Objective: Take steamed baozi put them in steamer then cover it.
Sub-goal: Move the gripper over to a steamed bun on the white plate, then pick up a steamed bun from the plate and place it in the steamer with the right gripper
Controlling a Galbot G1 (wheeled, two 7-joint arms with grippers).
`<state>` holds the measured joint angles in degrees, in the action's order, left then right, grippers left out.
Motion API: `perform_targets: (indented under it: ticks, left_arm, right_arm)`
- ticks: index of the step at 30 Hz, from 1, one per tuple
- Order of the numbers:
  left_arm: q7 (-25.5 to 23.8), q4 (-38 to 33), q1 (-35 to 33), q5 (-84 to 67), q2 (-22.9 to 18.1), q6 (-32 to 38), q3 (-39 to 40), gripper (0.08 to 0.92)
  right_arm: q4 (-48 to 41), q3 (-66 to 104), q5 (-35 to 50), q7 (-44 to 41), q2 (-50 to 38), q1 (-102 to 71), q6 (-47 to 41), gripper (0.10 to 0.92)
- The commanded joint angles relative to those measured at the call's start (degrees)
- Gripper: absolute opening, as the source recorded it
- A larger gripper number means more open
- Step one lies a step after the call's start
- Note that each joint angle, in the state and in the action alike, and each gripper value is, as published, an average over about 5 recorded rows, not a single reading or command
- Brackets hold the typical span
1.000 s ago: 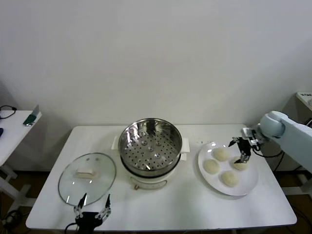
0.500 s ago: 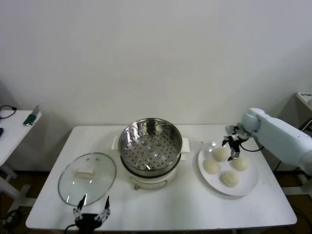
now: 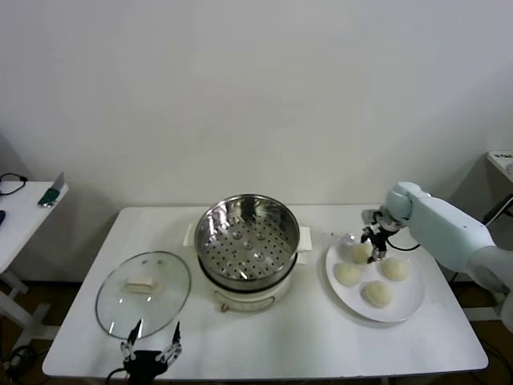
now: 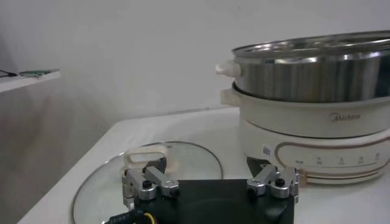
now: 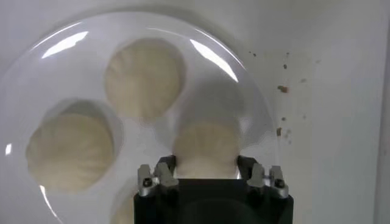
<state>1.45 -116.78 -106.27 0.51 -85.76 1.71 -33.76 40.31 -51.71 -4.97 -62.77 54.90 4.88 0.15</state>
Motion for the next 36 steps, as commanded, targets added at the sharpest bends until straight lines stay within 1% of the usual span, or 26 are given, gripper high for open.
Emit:
perform_targets:
  ticks: [1, 6, 11, 13, 15, 20, 22, 25, 31, 36]
  left_arm:
    - [0.1, 0.0, -0.1, 0.2, 0.0, 0.1, 0.1, 0.823]
    - [0.1, -0.5, -0.5, 0.4, -0.1, 0.4, 0.3, 0.823]
    - [0.1, -0.8, -0.6, 0.8, 0.0, 0.4, 0.5, 0.823]
    - [0.0, -0.8, -0.6, 1.0, 0.0, 0.4, 0.6, 0.823]
    - [0.0, -0.9, -0.6, 1.1, 0.0, 0.4, 0.6, 0.823]
    - [0.0, -1.0, -0.6, 1.1, 0.0, 0.3, 0.6, 0.823]
    - [0.0, -1.0, -0.5, 1.1, 0.1, 0.3, 0.5, 0.823]
    - [0.0, -1.1, -0.5, 1.2, 0.3, 0.2, 0.5, 0.823]
    - [0.0, -1.4, -0.5, 1.2, 0.8, 0.3, 0.3, 0.823]
    - [0.0, -1.9, -0.9, 1.1, 0.9, 0.4, 0.3, 0.823]
  right_arm:
    - [-0.2, 1.4, -0.3, 0.7, 1.1, -0.4, 0.3, 0.627]
    - [6.1, -1.0, 1.0, -0.1, -1.9, 3.6, 1.9, 0.620]
    - [15.6, -13.2, 9.7, -1.7, -4.1, 21.3, 7.7, 0.619]
    - [18.6, -18.2, 13.4, -3.4, -3.1, 28.8, 11.4, 0.620]
    - [21.6, -21.6, 15.2, -5.2, -1.3, 35.0, 15.6, 0.621]
    - [30.6, -25.8, 14.5, -6.4, 4.8, 43.4, 25.5, 0.622]
    - [32.7, -25.6, 12.6, -5.7, 8.2, 43.5, 28.3, 0.620]
    - [32.0, -24.0, 6.7, -3.9, 14.1, 41.0, 32.6, 0.622]
    - [26.1, -21.5, -4.5, 0.2, 22.2, 31.5, 37.9, 0.626]
    - [17.6, -16.5, -18.5, 4.4, 26.4, 22.9, 43.9, 0.627]
